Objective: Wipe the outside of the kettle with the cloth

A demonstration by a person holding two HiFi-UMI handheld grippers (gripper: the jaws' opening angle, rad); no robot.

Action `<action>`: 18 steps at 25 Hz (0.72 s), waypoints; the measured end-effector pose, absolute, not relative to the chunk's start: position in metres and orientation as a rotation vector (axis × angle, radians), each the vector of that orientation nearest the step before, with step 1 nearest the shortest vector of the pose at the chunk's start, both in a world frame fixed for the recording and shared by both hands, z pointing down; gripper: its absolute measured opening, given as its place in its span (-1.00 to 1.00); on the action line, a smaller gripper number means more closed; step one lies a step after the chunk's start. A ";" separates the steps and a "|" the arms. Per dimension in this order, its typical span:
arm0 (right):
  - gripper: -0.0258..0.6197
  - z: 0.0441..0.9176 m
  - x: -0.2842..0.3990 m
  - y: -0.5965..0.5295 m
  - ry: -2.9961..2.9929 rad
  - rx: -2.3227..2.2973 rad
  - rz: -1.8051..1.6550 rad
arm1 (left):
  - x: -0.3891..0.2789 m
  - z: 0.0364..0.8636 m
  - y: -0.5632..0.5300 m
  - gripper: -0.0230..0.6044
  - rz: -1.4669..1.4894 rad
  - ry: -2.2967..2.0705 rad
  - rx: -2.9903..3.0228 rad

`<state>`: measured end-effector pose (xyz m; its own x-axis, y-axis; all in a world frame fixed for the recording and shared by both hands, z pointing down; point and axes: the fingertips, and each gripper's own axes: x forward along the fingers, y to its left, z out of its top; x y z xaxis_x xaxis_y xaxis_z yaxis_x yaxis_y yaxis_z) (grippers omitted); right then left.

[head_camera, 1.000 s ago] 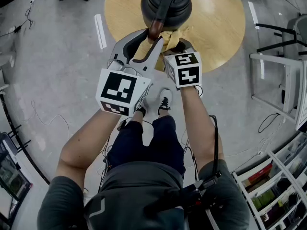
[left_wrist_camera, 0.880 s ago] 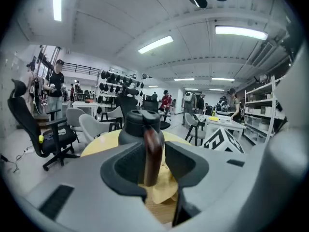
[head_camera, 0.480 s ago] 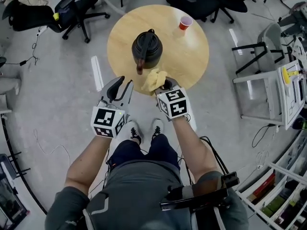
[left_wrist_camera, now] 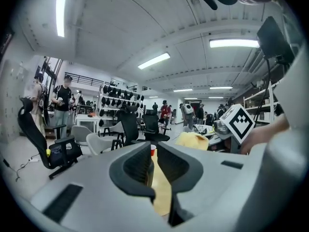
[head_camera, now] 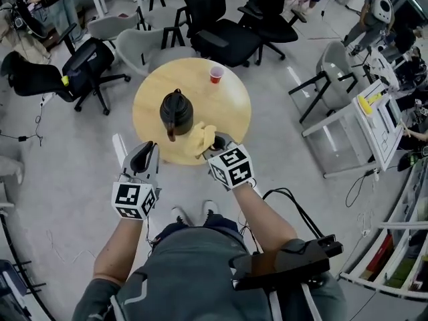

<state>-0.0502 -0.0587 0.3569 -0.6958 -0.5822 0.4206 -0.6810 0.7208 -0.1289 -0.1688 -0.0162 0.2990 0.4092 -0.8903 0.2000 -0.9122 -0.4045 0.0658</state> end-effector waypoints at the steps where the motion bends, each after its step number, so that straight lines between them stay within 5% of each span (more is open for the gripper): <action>1: -0.73 0.346 -0.048 -0.059 -2.589 0.990 0.376 | -0.169 0.292 -0.018 -0.80 0.188 -1.614 2.503; 18: -0.73 0.210 -0.016 -0.056 -2.746 1.080 0.112 | -0.186 0.193 -0.018 -0.90 -0.014 -1.671 2.551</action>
<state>-0.0156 -0.0565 0.2100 -0.7172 -0.6669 0.2021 -0.6812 0.7321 -0.0014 -0.1855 -0.0180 0.1930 0.4007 -0.9152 0.0427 -0.9144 -0.3965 0.0820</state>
